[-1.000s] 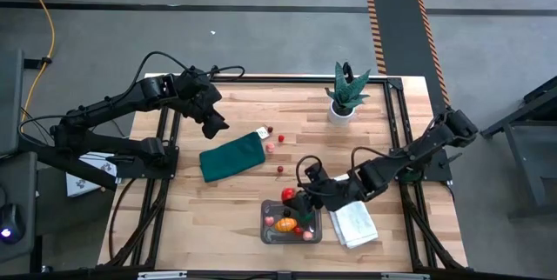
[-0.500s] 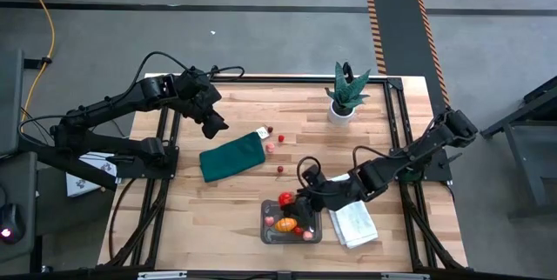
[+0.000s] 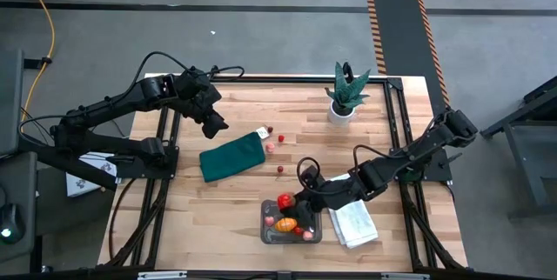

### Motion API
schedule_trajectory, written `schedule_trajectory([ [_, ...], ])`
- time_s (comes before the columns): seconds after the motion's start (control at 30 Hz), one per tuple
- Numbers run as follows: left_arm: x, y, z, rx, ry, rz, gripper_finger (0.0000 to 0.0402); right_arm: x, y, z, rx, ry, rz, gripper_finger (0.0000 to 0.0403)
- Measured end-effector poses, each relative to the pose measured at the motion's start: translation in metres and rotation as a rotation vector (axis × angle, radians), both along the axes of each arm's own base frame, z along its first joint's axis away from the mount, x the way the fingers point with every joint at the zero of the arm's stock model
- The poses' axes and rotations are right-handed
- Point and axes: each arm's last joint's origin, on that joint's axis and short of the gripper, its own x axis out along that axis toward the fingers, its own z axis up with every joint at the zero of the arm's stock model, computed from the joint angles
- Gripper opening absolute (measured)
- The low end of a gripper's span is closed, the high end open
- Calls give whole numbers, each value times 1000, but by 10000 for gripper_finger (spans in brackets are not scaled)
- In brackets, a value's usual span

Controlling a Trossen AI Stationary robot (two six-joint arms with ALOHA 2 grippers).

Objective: Pick and placing Produce into tupperware
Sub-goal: Put the red tomato into the black bin

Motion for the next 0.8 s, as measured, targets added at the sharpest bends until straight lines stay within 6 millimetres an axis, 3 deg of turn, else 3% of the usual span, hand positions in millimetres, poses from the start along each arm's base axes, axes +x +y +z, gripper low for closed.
schedule_trajectory([
  [0.47,-1,0,-1,-3,12,1,182,10,-20,-2,-87,14,201,248],
  [0.8,-2,-1,-2,-13,28,1,182,6,-39,-18,-199,181,364,248],
])
